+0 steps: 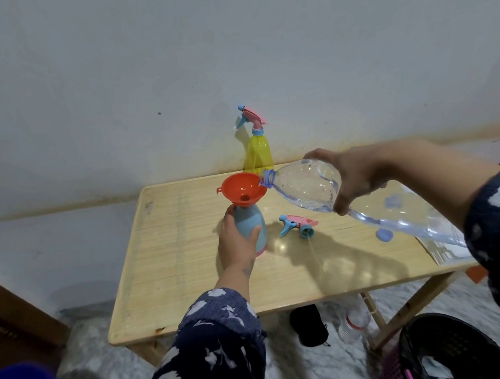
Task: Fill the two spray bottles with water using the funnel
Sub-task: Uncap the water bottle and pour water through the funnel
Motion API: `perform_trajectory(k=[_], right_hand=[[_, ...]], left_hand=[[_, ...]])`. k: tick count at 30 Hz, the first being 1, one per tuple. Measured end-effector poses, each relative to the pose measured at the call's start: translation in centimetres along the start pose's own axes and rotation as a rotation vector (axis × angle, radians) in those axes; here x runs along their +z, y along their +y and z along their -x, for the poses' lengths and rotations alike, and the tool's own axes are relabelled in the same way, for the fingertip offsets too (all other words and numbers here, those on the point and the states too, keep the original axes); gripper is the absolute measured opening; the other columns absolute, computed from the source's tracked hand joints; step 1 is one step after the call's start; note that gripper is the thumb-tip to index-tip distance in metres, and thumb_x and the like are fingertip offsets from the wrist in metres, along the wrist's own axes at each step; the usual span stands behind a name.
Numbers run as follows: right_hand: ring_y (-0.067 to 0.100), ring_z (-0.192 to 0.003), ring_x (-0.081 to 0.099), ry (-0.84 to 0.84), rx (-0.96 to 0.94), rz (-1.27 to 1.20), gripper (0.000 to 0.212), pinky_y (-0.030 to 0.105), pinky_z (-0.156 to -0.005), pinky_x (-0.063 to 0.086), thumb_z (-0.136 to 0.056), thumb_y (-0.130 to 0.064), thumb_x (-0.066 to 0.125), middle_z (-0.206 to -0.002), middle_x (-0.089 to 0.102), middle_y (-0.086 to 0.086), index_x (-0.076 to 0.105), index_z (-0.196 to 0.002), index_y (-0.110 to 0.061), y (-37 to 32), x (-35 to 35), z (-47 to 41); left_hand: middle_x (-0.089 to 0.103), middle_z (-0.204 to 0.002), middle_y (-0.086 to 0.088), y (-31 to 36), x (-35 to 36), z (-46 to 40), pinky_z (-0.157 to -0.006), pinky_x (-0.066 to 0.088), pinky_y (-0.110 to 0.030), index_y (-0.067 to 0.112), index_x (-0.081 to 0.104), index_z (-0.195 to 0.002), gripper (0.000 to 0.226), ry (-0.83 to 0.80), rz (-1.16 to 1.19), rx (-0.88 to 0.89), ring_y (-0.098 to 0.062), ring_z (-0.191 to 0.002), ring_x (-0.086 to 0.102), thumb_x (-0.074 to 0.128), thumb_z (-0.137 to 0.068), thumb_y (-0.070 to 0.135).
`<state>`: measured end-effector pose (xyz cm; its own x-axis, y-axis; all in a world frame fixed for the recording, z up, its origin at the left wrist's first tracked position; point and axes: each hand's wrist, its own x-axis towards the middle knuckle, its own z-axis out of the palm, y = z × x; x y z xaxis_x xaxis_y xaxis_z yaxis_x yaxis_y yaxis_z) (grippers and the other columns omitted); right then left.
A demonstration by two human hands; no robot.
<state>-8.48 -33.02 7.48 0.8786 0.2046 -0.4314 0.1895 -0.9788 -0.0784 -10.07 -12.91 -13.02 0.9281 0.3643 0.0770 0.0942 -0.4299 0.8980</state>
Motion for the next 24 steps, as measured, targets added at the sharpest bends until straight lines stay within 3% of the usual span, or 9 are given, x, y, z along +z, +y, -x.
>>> perform_trajectory(k=[2, 6, 9, 12, 15, 19, 24], right_hand=[[0.030, -0.079, 0.065, 0.008, -0.008, 0.006, 0.112, 0.041, -0.076, 0.057, -0.064, -0.028, 0.082, -0.108, 0.059, 0.015, 0.005, -0.143, -0.047, 0.0, 0.0, 0.0], [0.032, -0.083, 0.066, 0.006, -0.013, -0.005, 0.112, 0.029, -0.058, 0.051, -0.064, -0.028, 0.082, -0.113, 0.058, 0.014, 0.005, -0.143, -0.047, 0.1, 0.3, 0.0], [0.033, -0.095, 0.065, 0.010, -0.032, -0.012, 0.113, 0.035, -0.077, 0.054, -0.062, -0.032, 0.082, -0.118, 0.058, 0.012, 0.005, -0.143, -0.048, 0.3, 0.8, 0.0], [0.031, -0.093, 0.065, 0.034, -0.048, -0.013, 0.112, 0.036, -0.082, 0.053, -0.062, -0.037, 0.082, -0.101, 0.064, 0.010, 0.005, -0.143, -0.046, 0.6, 1.6, 0.0], [0.030, -0.087, 0.060, 0.071, -0.076, -0.042, 0.109, 0.035, -0.078, 0.050, -0.062, -0.038, 0.081, -0.081, 0.056, 0.002, 0.008, -0.143, -0.045, 0.8, 2.6, -0.2], [0.025, -0.078, 0.054, 0.137, -0.121, -0.108, 0.109, 0.031, -0.068, 0.040, -0.065, -0.038, 0.081, -0.071, 0.051, -0.003, 0.006, -0.144, -0.044, 1.1, 4.0, -0.7], [0.028, -0.079, 0.064, 0.267, -0.177, -0.337, 0.110, 0.039, -0.076, 0.053, -0.063, -0.034, 0.081, -0.078, 0.067, 0.010, 0.004, -0.140, -0.049, 2.2, 5.8, -1.9]], left_hand=[[0.052, -0.135, 0.000, 0.0, 0.0, 0.0, -0.100, 0.046, -0.043, 0.022, 0.038, -0.143, 0.067, 0.000, -0.008, 0.002, -0.022, -0.123, 0.051, 0.072, -0.085, 0.021], [0.052, -0.136, 0.000, 0.1, -0.1, 0.0, -0.100, 0.046, -0.041, 0.022, 0.038, -0.143, 0.067, -0.003, -0.006, -0.004, -0.023, -0.122, 0.051, 0.071, -0.086, 0.020], [0.052, -0.136, 0.000, 0.1, 0.0, 0.0, -0.099, 0.046, -0.038, 0.022, 0.037, -0.143, 0.067, -0.004, -0.003, -0.013, -0.023, -0.122, 0.051, 0.071, -0.086, 0.020], [0.053, -0.136, 0.000, 0.1, 0.0, -0.1, -0.099, 0.046, -0.039, 0.022, 0.038, -0.143, 0.068, -0.004, 0.001, -0.015, -0.023, -0.122, 0.051, 0.072, -0.085, 0.020], [0.053, -0.136, 0.000, 0.1, 0.0, 0.0, -0.099, 0.046, -0.040, 0.022, 0.038, -0.143, 0.067, 0.000, -0.004, -0.014, -0.023, -0.123, 0.051, 0.072, -0.085, 0.020], [0.053, -0.136, -0.001, 0.1, 0.0, 0.0, -0.100, 0.046, -0.040, 0.021, 0.038, -0.143, 0.068, 0.001, -0.008, -0.008, -0.023, -0.123, 0.051, 0.072, -0.085, 0.019], [0.052, -0.136, -0.002, 0.3, 0.0, 0.0, -0.101, 0.046, -0.042, 0.020, 0.038, -0.143, 0.069, 0.000, 0.002, -0.025, -0.023, -0.122, 0.051, 0.073, -0.084, 0.019]])
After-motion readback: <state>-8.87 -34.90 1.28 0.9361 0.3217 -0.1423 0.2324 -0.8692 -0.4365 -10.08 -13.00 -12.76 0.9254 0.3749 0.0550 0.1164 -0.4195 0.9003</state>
